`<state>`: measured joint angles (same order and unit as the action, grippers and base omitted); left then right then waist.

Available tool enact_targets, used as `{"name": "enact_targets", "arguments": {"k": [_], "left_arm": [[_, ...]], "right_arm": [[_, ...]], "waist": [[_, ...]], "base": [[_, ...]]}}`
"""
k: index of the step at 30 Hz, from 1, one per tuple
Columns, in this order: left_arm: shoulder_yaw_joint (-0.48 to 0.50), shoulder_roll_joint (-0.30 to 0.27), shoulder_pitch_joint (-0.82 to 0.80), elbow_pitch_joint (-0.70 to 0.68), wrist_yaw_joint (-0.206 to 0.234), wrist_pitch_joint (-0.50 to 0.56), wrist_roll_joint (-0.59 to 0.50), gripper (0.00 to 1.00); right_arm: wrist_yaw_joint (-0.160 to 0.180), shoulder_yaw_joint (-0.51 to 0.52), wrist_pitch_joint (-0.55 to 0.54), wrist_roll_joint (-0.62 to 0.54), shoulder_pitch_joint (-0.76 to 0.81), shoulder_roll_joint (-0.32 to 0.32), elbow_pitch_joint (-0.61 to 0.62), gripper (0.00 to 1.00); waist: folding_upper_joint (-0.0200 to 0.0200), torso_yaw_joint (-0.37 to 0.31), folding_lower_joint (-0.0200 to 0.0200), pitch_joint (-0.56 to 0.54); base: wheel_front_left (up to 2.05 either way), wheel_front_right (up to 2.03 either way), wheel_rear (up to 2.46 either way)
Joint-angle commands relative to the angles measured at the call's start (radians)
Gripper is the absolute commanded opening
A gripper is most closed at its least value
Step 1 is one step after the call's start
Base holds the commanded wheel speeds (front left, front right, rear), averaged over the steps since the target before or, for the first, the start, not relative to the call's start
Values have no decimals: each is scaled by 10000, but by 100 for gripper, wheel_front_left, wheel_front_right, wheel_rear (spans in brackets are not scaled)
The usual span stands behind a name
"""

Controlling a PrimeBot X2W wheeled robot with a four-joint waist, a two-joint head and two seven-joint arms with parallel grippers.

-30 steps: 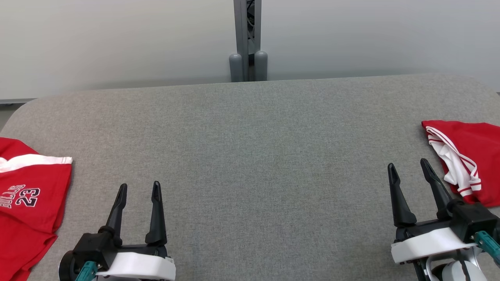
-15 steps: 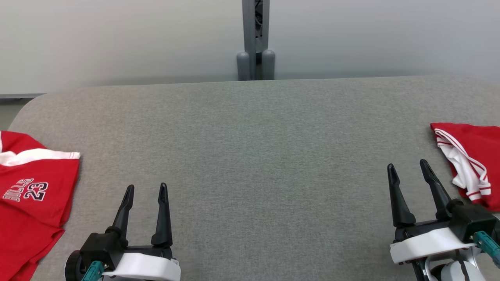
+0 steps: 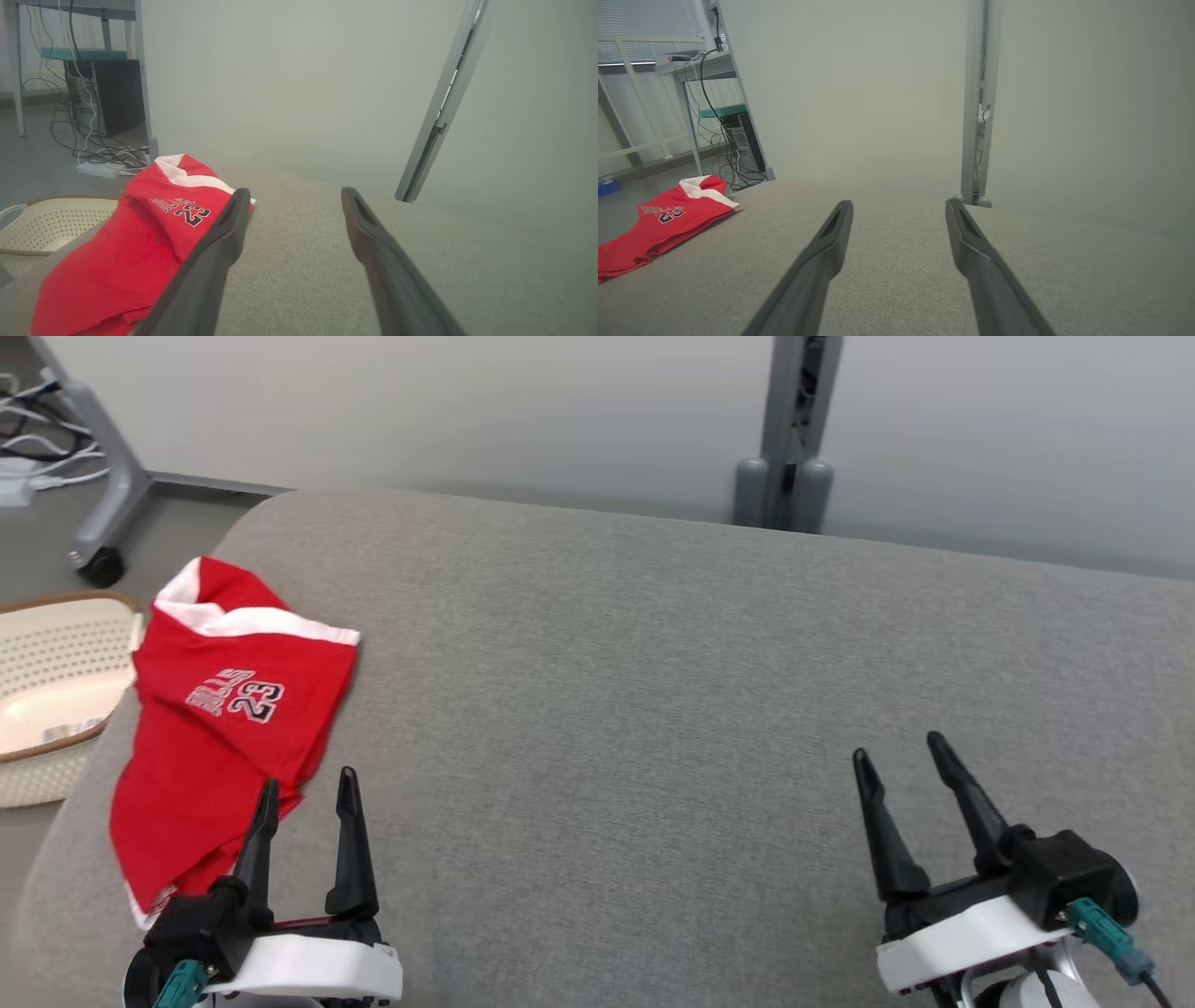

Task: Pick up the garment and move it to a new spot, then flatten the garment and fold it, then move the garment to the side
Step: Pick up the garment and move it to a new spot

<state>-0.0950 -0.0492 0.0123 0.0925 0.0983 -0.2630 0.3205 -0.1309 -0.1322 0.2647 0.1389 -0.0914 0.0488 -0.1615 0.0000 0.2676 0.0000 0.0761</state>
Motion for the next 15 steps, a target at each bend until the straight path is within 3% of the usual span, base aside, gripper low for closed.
{"name": "enact_targets", "arguments": {"k": [1,3,4,6,15], "left_arm": [[76,-33,32,-22,-8,5,-71,100],[228,-28,255,-38,-46,5,-160,100],[393,-34,447,-17,-150,5,-324,100],[526,-36,593,-83,-171,5,-397,100],[950,-31,1109,-635,150,5,-192,100]], "right_arm": [[-1,-59,15,38,111,43,-48,100],[1,-229,15,136,150,61,-120,100],[1,-365,15,385,212,53,-195,100],[-1,-622,15,554,166,45,-281,100],[1,-1599,15,849,-496,58,-734,100]], "waist": [[0,659,0,-150],[0,1220,0,-347],[0,1888,0,-616],[0,2246,0,-707],[0,2481,0,-604]], "base": [[0,0,0],[0,0,0],[0,0,0],[0,0,0],[0,0,0]]}}
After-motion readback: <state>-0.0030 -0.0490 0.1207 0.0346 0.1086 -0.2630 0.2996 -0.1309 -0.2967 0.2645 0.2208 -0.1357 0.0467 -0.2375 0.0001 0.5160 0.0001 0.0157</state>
